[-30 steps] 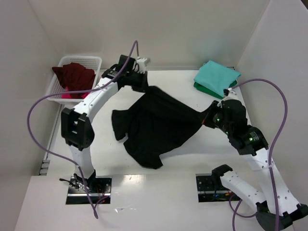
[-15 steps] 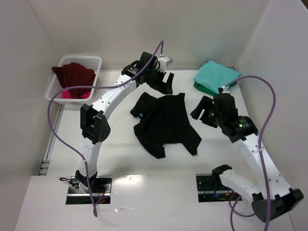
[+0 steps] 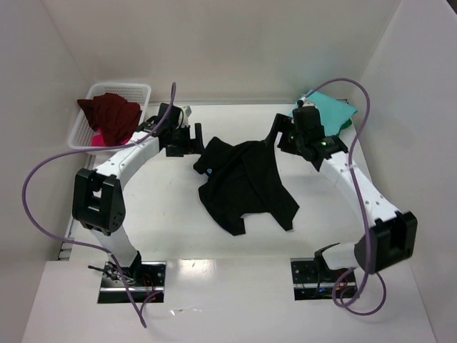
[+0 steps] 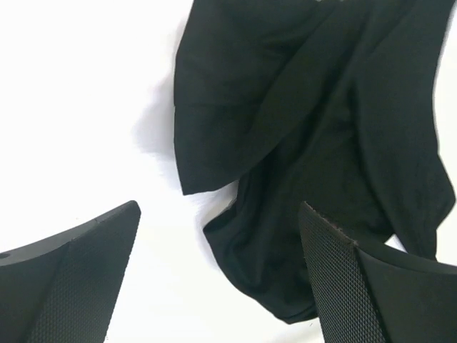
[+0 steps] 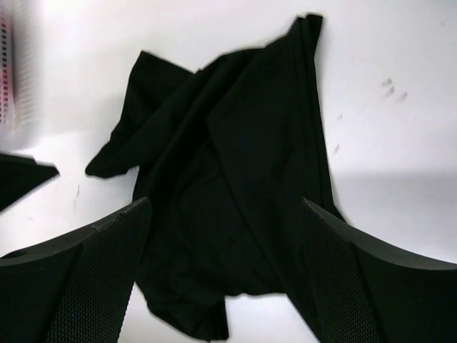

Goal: Fold and stack the t-shirts
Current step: Flatten out the tshirt

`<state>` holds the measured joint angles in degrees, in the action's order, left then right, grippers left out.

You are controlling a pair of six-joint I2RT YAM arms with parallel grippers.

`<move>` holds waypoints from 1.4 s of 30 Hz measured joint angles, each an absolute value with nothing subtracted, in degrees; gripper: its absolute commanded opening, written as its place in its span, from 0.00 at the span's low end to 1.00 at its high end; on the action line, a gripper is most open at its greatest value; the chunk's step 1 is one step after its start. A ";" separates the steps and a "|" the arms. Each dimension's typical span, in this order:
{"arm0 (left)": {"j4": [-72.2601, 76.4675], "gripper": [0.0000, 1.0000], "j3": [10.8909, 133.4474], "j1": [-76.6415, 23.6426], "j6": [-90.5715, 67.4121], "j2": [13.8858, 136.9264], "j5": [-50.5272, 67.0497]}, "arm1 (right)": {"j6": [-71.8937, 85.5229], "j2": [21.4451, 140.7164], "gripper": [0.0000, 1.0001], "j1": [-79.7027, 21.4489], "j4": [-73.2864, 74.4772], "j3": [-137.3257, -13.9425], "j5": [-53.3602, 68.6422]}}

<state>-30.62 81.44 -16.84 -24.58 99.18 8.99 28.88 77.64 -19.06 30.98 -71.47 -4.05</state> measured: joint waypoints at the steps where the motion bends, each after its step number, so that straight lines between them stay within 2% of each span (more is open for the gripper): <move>1: -30.46 0.95 81.00 -16.80 -25.20 99.54 8.90 | 28.63 79.40 0.90 -18.89 30.14 -72.17 -4.15; 8: -26.59 0.90 80.52 -16.72 -27.45 106.20 11.03 | 26.20 96.07 0.90 -18.00 26.98 -80.43 -4.69; 14: -25.96 0.87 80.10 -14.98 -27.66 110.53 12.74 | 25.52 102.08 0.90 -17.53 26.53 -81.77 -4.02; 16: -25.36 0.81 80.07 -14.11 -27.68 111.19 13.86 | 25.38 103.05 0.90 -17.15 26.49 -82.30 -3.69; 21: -24.09 0.53 80.44 -12.95 -27.23 113.69 17.76 | 24.31 107.16 0.89 -16.01 25.74 -85.25 -3.70; 26: -24.07 0.40 81.44 -12.88 -27.18 116.40 20.28 | 23.65 115.19 0.81 -13.95 24.98 -89.61 -2.64; 29: -24.29 0.18 82.70 -12.88 -26.93 117.39 21.60 | 23.39 119.48 0.81 -12.26 24.96 -91.71 -1.79; 31: -24.36 0.08 83.75 -12.88 -26.72 118.01 22.69 | 22.90 122.46 0.77 -11.34 25.33 -93.62 -1.48; 34: -24.54 0.00 85.45 -12.88 -26.73 118.63 23.38 | 22.29 125.25 0.68 -10.47 25.53 -95.97 -1.27; 37: -25.48 0.00 87.45 -12.83 -26.70 118.78 23.27 | 21.85 126.80 0.59 -10.49 26.13 -98.63 -0.85; 40: -26.47 0.00 89.52 -12.47 -26.09 118.79 22.83 | 21.53 128.09 0.42 -10.50 26.11 -101.25 0.18; 41: -26.94 0.00 90.32 -12.26 -25.68 118.80 22.53 | 21.41 128.26 0.33 -10.50 26.16 -101.59 0.70; 42: -27.17 0.00 90.86 -12.04 -25.54 118.80 22.34 | 21.53 128.41 0.30 -10.50 26.13 -101.96 1.22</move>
